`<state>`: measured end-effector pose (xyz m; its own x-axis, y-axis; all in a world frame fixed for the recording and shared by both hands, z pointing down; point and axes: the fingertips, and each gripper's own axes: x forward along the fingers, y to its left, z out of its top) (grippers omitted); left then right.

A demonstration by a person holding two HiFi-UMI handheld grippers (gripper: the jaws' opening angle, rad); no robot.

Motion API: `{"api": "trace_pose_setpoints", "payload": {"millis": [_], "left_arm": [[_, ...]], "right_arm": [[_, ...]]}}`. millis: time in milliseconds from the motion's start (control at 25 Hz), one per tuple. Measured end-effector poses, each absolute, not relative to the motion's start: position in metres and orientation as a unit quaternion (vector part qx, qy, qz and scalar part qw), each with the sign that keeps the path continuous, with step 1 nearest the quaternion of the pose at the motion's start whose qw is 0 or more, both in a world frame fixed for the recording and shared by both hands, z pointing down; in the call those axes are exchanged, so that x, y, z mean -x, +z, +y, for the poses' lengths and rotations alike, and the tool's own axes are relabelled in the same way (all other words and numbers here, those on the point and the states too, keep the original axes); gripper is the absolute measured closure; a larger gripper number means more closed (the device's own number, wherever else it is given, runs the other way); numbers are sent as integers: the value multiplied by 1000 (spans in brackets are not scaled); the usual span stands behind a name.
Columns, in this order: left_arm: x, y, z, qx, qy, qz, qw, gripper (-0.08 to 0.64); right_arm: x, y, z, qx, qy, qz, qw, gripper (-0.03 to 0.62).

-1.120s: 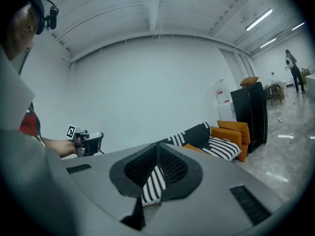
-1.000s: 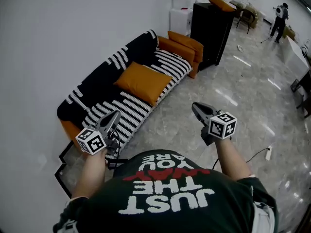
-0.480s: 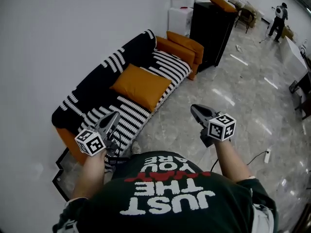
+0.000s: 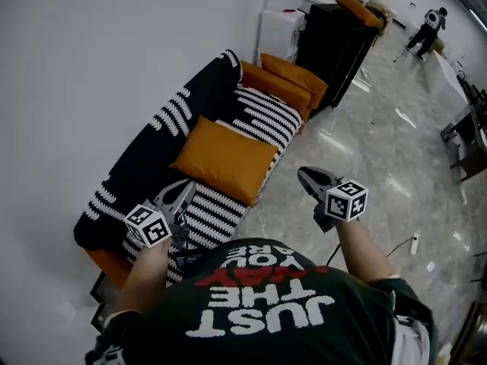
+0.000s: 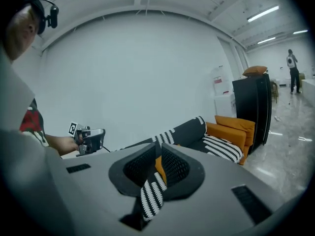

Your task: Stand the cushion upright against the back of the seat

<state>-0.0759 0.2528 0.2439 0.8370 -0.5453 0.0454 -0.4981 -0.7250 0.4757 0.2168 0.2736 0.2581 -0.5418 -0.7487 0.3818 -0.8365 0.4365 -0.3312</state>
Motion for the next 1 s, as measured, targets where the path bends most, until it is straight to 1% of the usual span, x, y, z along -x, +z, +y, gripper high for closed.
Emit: {"api": "trace_pose_setpoints", "payload": {"millis": [120, 240, 280, 440, 640, 800, 1000], "left_arm": [[100, 252, 201, -926, -45, -278, 251, 549], [116, 262, 162, -923, -44, -280, 260, 549], [118, 265, 153, -922, -43, -281, 263, 549], [118, 279, 125, -915, -42, -292, 275, 549], [101, 301, 100, -897, -34, -334, 289, 549], [79, 310, 79, -877, -35, -380, 291, 549], [66, 330, 52, -853, -40, -417, 311, 549]], "right_arm": [[-192, 259, 222, -469, 248, -841, 107, 541], [-174, 267, 184, -462, 252, -841, 126, 504], [-169, 271, 174, -459, 254, -841, 133, 481], [-162, 291, 138, -437, 261, -846, 157, 463], [-170, 328, 91, -383, 271, -863, 188, 434], [-175, 364, 49, -310, 268, -884, 226, 377], [-154, 413, -11, -233, 260, -894, 282, 290]]}}
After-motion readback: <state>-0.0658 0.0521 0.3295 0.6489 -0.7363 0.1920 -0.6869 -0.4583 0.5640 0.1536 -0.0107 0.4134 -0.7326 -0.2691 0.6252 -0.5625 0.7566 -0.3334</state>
